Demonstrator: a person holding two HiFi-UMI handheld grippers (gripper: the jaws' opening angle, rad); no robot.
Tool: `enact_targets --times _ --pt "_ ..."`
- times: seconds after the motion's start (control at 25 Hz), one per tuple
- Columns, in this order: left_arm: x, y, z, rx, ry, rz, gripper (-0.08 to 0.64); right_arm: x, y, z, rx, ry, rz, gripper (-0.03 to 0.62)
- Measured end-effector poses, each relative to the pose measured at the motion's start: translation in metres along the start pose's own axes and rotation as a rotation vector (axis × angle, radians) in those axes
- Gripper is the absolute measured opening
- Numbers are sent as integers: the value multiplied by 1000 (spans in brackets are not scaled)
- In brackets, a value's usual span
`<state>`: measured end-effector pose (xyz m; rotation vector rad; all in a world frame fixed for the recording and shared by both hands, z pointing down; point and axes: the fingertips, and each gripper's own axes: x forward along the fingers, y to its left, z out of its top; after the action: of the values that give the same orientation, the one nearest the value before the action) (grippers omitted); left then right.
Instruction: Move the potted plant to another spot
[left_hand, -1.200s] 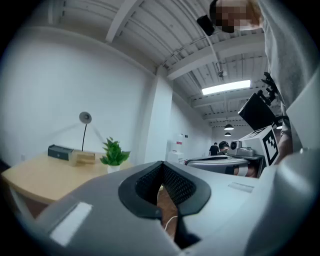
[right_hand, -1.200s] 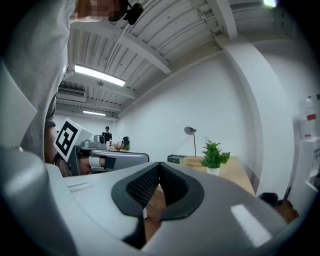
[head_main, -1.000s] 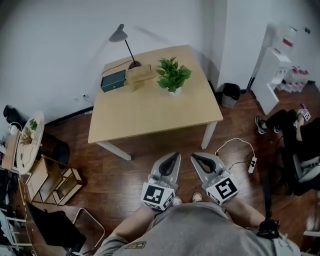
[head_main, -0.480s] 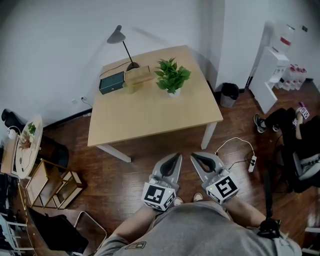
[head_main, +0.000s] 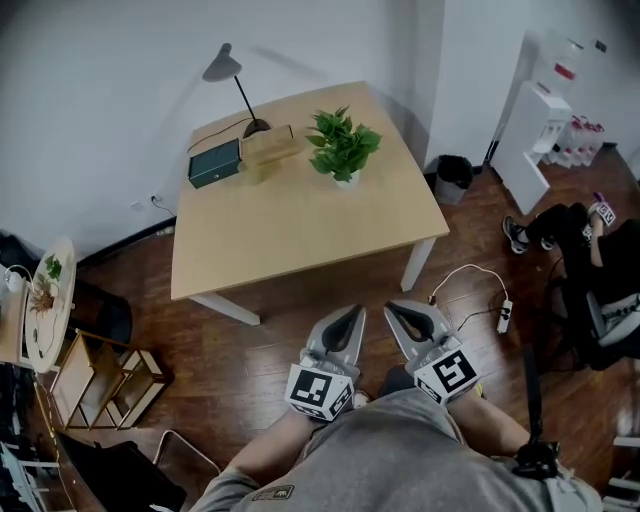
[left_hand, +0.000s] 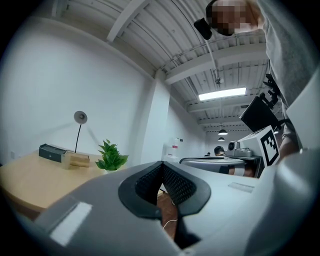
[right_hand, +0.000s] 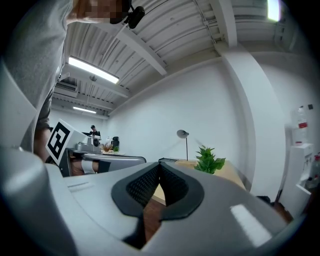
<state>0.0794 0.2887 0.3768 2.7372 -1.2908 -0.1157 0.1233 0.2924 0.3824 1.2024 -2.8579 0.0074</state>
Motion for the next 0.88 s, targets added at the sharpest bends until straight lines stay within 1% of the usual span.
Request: enact_targets --times 0.16,0.36,0.48,0.64,0.88 --pt "12 12 -4 -5 10 0 3 14 -11 -3 2 2 -2 5" --pt "45 40 -11 -5 12 18 3 46 -43 -10 8 -4 12 5" --pt "76 64 -15 -6 17 41 3 72 -72 -14 14 -4 32 5" --pt "125 96 -10 -14 37 81 3 108 -122 -11 28 -3 53 5" --pt "194 140 -7 -30 62 160 3 156 -187 -10 58 20 119 5"
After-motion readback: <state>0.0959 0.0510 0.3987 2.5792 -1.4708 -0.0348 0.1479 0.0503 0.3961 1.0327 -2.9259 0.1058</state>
